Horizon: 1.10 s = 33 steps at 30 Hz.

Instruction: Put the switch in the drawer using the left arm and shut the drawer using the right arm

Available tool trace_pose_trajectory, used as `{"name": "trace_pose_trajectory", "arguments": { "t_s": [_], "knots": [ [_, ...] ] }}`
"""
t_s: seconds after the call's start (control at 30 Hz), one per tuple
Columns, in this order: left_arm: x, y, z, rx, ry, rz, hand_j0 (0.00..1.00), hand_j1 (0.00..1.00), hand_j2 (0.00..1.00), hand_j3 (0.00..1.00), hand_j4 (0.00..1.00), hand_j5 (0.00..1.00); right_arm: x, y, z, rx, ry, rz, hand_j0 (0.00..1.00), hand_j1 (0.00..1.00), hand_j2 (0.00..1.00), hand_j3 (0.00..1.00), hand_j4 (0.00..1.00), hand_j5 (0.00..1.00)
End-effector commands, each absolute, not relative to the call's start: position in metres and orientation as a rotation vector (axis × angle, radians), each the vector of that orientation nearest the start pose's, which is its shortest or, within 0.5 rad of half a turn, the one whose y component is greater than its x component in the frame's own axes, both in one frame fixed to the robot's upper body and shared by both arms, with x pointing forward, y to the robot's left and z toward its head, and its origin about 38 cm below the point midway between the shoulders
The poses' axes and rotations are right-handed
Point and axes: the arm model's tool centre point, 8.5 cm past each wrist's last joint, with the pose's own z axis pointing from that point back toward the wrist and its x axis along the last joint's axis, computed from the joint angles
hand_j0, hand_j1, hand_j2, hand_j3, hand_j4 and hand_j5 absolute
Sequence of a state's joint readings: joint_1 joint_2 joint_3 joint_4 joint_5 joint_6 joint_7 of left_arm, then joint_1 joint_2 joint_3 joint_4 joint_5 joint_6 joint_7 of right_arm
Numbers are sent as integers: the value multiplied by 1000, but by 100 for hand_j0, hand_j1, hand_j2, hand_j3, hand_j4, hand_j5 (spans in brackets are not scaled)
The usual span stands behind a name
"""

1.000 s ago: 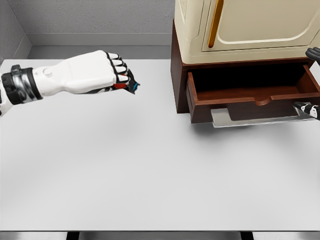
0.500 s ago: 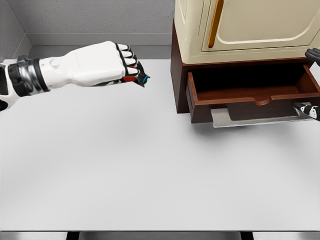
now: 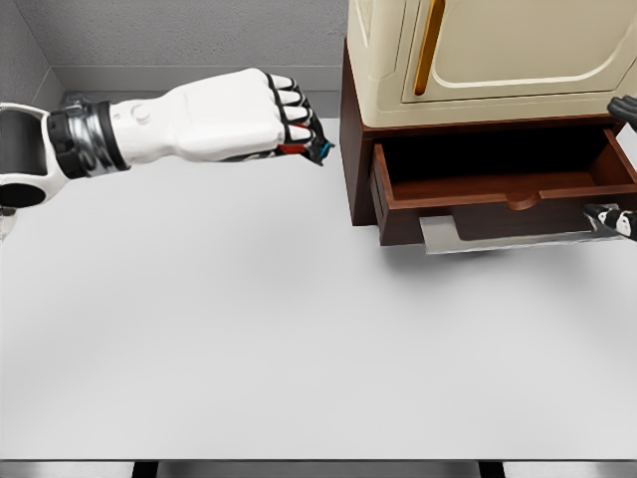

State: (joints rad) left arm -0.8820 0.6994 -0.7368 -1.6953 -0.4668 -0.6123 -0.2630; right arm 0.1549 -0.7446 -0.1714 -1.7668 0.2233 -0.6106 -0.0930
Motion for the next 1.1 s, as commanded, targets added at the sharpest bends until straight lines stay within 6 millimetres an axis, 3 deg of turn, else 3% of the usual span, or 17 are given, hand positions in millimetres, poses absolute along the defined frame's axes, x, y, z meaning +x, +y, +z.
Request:
{"name": "trace_pose_trajectory", "arguments": {
  "t_s": [0.0,0.2,0.43,1.07],
  "knots": [
    [411,164,328,-522,2173,2287,53,53,53,53,53,53,310,-398,242,-694,-2096,1053,100,100,100,100,100,100],
    [410,156,334,-514,2169,2262,53,53,53,53,53,53,309,-399,242,-695,-2095,1053,100,100,100,100,100,100],
    [408,130,338,-455,2155,2222,53,53,53,53,53,53,309,-398,241,-693,-2095,1053,100,100,100,100,100,100],
    [404,90,357,-397,2116,2140,53,53,53,53,53,53,309,-399,241,-693,-2092,1053,100,100,100,100,100,100]
  ]
}}
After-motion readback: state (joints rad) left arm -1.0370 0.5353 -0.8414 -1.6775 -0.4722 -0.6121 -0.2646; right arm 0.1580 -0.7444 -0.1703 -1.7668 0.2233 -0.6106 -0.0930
